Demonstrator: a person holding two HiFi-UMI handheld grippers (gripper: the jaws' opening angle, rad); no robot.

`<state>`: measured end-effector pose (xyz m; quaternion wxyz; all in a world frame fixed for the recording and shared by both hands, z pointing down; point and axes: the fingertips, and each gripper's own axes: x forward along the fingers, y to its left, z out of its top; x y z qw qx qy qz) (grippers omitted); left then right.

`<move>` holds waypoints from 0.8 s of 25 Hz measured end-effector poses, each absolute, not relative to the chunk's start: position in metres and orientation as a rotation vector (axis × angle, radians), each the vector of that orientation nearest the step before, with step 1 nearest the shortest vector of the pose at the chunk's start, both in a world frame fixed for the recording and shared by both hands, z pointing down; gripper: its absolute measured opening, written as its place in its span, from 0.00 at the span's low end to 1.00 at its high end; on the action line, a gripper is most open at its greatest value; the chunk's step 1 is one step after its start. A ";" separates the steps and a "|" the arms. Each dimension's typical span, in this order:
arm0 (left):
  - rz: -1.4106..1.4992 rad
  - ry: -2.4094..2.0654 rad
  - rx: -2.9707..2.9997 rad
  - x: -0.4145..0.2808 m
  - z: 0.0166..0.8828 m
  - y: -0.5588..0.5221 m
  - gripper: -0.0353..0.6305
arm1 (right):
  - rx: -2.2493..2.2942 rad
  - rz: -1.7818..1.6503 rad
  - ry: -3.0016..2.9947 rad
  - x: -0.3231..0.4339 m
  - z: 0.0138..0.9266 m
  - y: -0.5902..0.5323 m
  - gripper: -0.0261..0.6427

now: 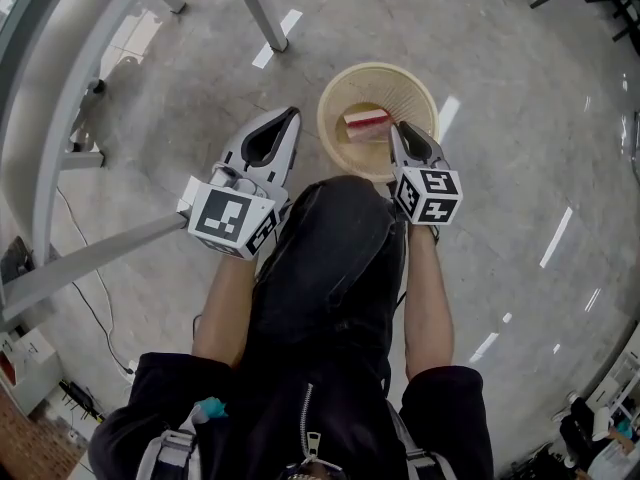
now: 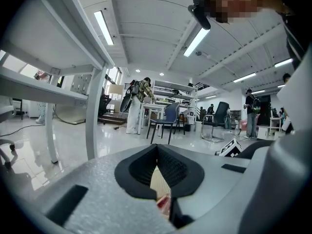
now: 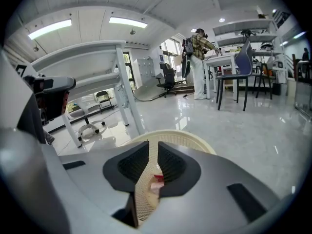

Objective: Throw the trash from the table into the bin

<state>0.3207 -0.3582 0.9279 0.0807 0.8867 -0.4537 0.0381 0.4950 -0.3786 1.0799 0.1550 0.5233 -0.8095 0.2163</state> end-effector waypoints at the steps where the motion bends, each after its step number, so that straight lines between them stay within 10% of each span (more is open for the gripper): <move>1: 0.112 -1.354 2.654 0.322 0.927 -0.357 0.06 | 1.511 0.627 -2.333 0.497 1.075 -0.379 0.13; 20: 0.206 -1.249 2.618 0.344 0.739 -0.364 0.06 | 1.485 0.486 -2.368 0.483 0.822 -0.378 0.05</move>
